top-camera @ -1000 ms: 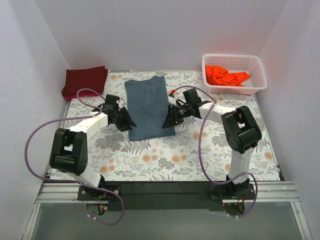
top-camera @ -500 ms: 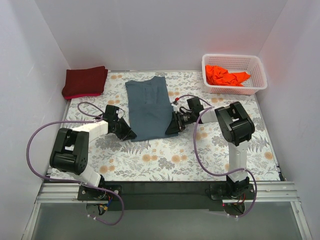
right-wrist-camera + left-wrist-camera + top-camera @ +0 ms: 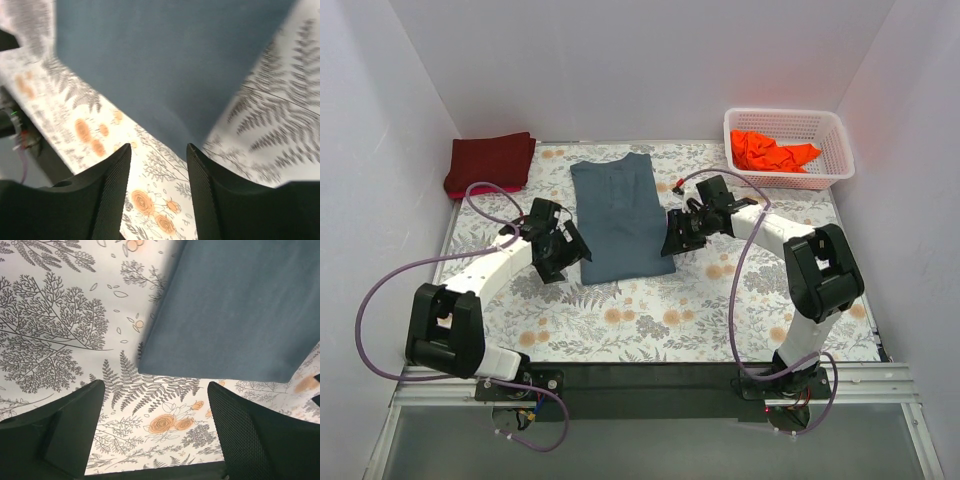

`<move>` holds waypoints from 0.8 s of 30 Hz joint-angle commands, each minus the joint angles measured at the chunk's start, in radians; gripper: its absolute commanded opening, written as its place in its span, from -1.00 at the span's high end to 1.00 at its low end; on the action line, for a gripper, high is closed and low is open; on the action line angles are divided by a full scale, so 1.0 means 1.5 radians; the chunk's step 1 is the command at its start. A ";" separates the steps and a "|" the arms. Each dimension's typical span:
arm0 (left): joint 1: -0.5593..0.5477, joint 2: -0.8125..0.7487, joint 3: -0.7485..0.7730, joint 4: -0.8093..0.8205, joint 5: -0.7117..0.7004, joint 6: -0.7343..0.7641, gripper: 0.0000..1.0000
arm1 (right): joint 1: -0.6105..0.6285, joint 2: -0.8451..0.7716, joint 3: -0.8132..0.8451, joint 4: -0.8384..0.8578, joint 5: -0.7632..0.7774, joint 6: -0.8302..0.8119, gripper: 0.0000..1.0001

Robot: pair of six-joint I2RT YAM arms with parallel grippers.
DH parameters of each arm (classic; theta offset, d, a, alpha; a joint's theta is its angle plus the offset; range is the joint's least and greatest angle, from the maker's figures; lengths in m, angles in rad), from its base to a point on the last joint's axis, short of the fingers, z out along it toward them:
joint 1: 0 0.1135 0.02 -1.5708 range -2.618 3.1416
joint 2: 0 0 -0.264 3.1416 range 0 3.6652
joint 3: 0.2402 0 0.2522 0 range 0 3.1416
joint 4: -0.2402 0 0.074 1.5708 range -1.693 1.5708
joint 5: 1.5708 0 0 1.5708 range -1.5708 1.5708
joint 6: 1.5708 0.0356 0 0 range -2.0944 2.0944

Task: Fold and stack the t-shirts
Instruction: Fold the tshirt

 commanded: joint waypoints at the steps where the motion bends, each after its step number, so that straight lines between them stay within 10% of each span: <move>1: -0.043 -0.001 0.048 -0.087 -0.121 0.025 -0.69 | 0.045 -0.044 0.050 -0.163 0.242 0.003 -0.12; 24: -0.140 0.193 0.094 -0.063 -0.195 0.030 -0.10 | 0.161 -0.015 0.073 -0.212 0.399 0.051 -0.25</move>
